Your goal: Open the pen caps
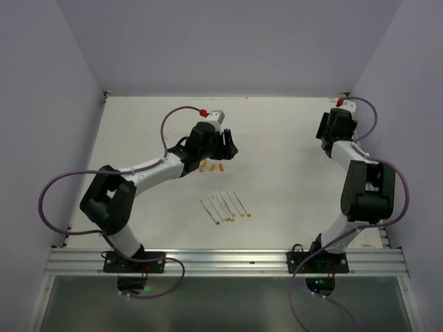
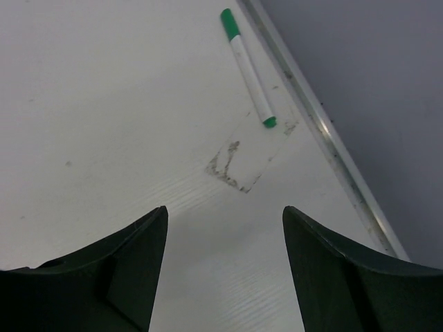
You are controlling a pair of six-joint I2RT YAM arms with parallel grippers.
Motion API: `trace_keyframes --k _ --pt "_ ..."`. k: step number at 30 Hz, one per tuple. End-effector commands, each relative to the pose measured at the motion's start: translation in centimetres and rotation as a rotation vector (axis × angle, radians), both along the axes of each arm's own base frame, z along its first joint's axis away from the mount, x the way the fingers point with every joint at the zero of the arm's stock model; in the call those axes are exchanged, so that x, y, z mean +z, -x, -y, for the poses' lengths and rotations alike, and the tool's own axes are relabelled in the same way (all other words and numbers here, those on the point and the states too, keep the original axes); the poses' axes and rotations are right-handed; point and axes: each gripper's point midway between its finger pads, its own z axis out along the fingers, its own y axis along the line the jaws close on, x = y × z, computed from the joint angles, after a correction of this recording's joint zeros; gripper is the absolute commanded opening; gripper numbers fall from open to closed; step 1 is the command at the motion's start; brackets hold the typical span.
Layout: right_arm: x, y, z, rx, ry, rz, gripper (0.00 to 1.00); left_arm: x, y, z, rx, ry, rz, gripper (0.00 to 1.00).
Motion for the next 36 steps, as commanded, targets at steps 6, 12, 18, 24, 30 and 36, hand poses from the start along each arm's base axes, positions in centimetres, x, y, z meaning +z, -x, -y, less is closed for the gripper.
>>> trace_keyframes --k 6,12,18,24,30,36 --pt "-0.9 -3.5 7.2 0.004 0.016 0.025 0.69 1.9 1.7 0.8 -0.075 0.091 0.052 0.62" --pt "-3.0 -5.2 8.8 0.057 0.025 0.0 0.68 1.3 2.3 0.2 -0.068 0.079 0.036 0.64" --pt "-5.3 -6.4 9.7 0.133 0.047 -0.05 0.68 1.3 2.4 0.3 -0.071 0.086 0.034 0.64" --pt "-7.6 -7.0 11.0 0.18 -0.002 -0.081 0.66 1.0 2.2 0.4 -0.071 0.092 0.036 0.64" --pt "-8.2 -8.4 10.5 0.259 -0.028 -0.124 0.6 0.3 2.0 0.7 -0.075 0.089 0.022 0.64" --pt "-9.0 -8.4 9.3 0.348 -0.062 -0.168 0.47 0.5 1.9 0.8 -0.074 0.094 0.028 0.65"
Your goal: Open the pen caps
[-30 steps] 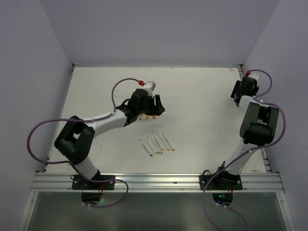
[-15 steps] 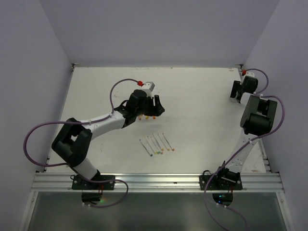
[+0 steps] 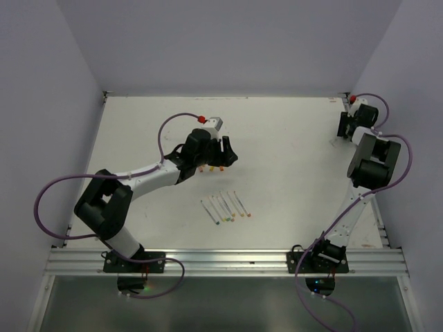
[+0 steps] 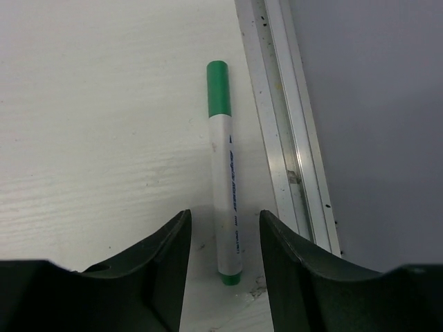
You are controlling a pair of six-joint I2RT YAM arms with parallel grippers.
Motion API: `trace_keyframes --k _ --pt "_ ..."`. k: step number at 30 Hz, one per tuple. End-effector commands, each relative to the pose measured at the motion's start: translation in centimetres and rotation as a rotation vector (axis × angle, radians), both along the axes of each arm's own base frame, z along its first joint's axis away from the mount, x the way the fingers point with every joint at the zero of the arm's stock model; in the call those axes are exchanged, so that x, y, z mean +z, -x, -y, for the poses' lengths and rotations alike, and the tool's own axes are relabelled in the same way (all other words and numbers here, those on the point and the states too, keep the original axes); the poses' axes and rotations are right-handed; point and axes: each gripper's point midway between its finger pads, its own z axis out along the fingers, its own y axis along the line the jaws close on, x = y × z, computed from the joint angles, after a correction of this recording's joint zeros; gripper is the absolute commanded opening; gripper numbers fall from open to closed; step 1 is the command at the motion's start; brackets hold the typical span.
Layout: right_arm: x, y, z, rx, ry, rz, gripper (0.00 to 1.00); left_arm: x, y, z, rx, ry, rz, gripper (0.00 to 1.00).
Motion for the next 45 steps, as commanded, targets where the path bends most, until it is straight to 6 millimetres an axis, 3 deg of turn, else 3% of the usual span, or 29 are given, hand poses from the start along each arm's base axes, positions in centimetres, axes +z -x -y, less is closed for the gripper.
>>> trace_keyframes --k 1,9,10,11,14,15,19,21,23,28,32,34,35,37,39,40,41,45 --pt "-0.6 0.1 -1.4 0.094 -0.026 -0.055 0.46 1.3 -0.4 0.9 -0.008 0.047 0.034 0.65" --pt "-1.6 1.3 -2.3 0.17 -0.025 -0.124 0.19 2.5 -0.3 0.5 -0.004 0.047 0.059 0.64" --pt "-1.9 1.7 -2.1 0.159 -0.023 -0.154 0.14 2.4 -0.2 0.3 -0.002 0.047 0.061 0.64" --pt "-2.3 2.0 -1.9 0.151 -0.019 -0.174 0.01 2.7 -0.2 0.3 0.001 0.05 0.068 0.65" --pt "-2.9 2.8 -1.3 0.122 0.021 -0.189 0.0 2.5 -0.1 0.5 -0.011 0.058 0.06 0.65" --pt "-2.0 2.8 -1.2 0.105 0.034 -0.166 0.0 2.5 -0.1 0.6 -0.012 0.062 0.059 0.65" --pt "-1.6 3.5 -0.5 -0.004 0.164 -0.153 0.0 2.4 0.0 1.1 -0.03 0.078 0.048 0.63" --pt "-1.7 4.0 -1.5 -0.035 0.24 -0.17 0.0 3.0 0.2 1.8 -0.073 0.094 0.048 0.58" --pt "0.5 3.6 -2.0 -0.096 0.323 -0.115 0.0 3.2 0.8 2.3 -0.112 0.104 0.033 0.54" --pt "1.9 5.1 -3.6 -0.194 0.317 -0.079 0.0 4.1 1.2 1.9 -0.109 0.117 0.046 0.54" --pt "4.2 6.2 -6.9 -0.208 0.341 -0.044 0.0 4.9 1.9 2.3 -0.133 0.157 0.039 0.5" --pt "4.9 7.8 -7.9 -0.234 0.384 -0.045 0.0 4.7 2.4 2.5 -0.137 0.182 0.008 0.5" --pt "7.0 7.9 -9.1 -0.232 0.37 0.012 0.0 4.8 2.8 2.7 -0.15 0.198 -0.001 0.5" --pt "6.9 9.8 -10.0 -0.242 0.351 0.014 0.0 4.6 3.4 2.8 -0.162 0.228 -0.02 0.5" --pt "9.0 10.6 -11.6 -0.219 0.286 0.088 0.0 4.6 3.8 2.8 -0.167 0.232 -0.04 0.5" --pt "8.8 11.8 -11.8 -0.225 0.289 0.074 0.0 4.5 4.1 2.6 -0.169 0.226 -0.051 0.5" --pt "9.4 12.0 -13.8 -0.192 0.292 0.082 0.0 4.9 4.2 2.4 -0.162 0.231 -0.046 0.5" --pt "12.3 14.0 -18.7 -0.14 0.2 0.126 0.0 5.4 5.5 1.6 -0.152 0.265 -0.061 0.5"
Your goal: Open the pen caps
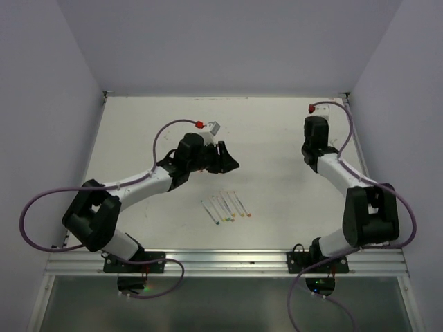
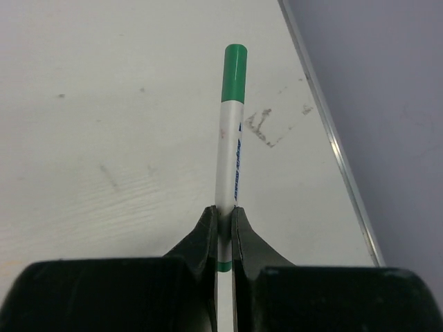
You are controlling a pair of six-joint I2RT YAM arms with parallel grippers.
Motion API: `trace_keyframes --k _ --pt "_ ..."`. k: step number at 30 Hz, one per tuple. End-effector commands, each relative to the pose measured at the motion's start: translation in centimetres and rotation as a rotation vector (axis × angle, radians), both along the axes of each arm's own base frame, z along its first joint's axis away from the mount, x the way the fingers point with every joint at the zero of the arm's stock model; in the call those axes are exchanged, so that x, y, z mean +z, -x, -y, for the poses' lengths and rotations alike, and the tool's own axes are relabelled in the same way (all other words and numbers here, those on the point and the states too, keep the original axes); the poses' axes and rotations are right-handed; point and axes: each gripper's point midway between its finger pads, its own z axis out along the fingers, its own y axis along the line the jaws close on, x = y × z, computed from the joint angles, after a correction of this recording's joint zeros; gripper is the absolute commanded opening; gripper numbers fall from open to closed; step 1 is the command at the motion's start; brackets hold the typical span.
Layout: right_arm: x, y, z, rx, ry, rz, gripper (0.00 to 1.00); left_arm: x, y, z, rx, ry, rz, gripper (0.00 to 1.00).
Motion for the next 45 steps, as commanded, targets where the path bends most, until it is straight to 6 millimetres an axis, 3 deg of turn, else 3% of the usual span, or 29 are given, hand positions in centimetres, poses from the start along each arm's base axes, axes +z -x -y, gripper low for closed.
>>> trace_keyframes --k 1,5,8,14,19,27,30,45 --pt "2.8 2.4 -3.9 0.026 -0.11 0.054 0.0 3.2 1.3 0.0 -0.016 0.089 0.026 0.5" --pt "3.0 4.7 -10.1 0.199 -0.319 0.009 0.0 3.9 2.2 -0.2 -0.031 0.113 0.016 0.5" --pt "0.3 8.1 -14.2 0.326 -0.46 -0.112 0.0 4.0 2.6 -0.3 -0.033 0.121 0.002 0.51" --pt "-1.3 12.0 -18.5 0.456 -0.663 -0.133 0.0 2.9 2.7 -0.5 -0.019 0.106 -0.027 0.52" --pt "-1.7 14.5 -22.6 0.634 -0.787 -0.177 0.0 1.0 2.2 0.4 -0.043 0.09 -0.076 0.56" --pt "-1.5 17.9 -25.7 0.804 -0.801 -0.206 0.0 -1.4 1.4 2.0 -0.06 0.105 -0.137 0.58" --pt "-1.2 18.5 -26.3 0.83 -0.808 -0.209 0.0 -1.3 1.2 2.2 -0.052 0.116 -0.142 0.61" --pt "0.1 19.3 -29.6 0.895 -0.836 -0.175 0.0 -0.8 1.0 3.2 -0.067 0.175 -0.18 0.66"
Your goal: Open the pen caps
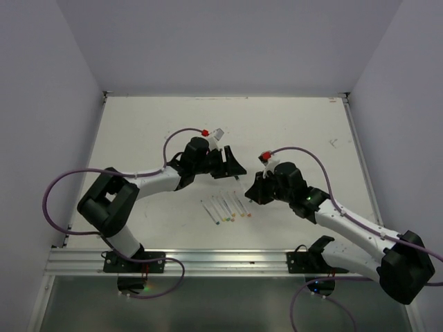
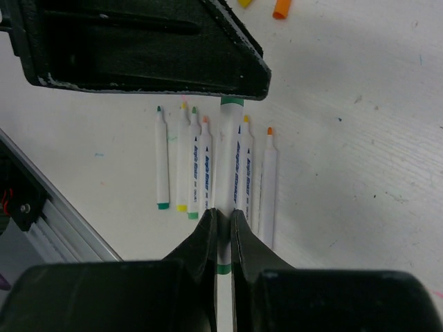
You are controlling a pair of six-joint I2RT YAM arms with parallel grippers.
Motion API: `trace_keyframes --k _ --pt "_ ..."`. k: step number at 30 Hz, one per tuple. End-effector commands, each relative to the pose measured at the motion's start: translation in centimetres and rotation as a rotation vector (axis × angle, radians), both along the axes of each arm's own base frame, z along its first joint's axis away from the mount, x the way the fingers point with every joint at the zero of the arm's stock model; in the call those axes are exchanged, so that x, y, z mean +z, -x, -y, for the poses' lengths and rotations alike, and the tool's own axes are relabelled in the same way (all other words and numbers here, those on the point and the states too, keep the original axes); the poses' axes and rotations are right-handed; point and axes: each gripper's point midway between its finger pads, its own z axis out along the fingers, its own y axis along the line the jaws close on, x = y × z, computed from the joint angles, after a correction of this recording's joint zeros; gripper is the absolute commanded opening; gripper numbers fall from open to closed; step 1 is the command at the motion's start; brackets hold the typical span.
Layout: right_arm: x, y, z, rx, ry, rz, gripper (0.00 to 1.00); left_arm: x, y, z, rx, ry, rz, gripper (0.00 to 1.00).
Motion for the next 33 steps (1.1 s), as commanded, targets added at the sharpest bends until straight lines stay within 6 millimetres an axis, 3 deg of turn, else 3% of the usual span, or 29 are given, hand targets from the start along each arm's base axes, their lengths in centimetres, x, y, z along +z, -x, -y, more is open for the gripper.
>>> trace_keyframes --k 1,4,11,20,26,32,33 --pt "1.8 -1.1 -1.2 -0.022 -0.049 0.051 0.0 2.6 -0.5 1.2 -0.025 0.077 0.042 0.66" --pt "1.6 -1.0 -1.9 -0.007 -0.043 0.05 0.0 2.7 -0.3 1.2 -0.033 0.085 0.042 0.65" --pt "1.3 -1.3 -1.9 -0.039 -0.018 0.067 0.0 2.9 0.1 1.0 -0.039 0.092 0.053 0.46" --pt "2.7 -2.2 -1.4 -0.111 -0.053 0.116 0.0 2.2 0.5 1.1 -0.055 0.102 0.038 0.4" --pt "2.3 -1.8 -1.7 -0.09 -0.045 0.099 0.0 2.4 0.4 1.0 -0.048 0.113 0.044 0.26" --pt "1.8 -1.6 -1.7 -0.087 -0.034 0.095 0.0 2.4 0.2 0.7 -0.043 0.115 0.044 0.3" --pt "1.7 -1.6 -1.6 -0.089 -0.032 0.095 0.0 2.5 0.1 0.6 -0.044 0.116 0.046 0.23"
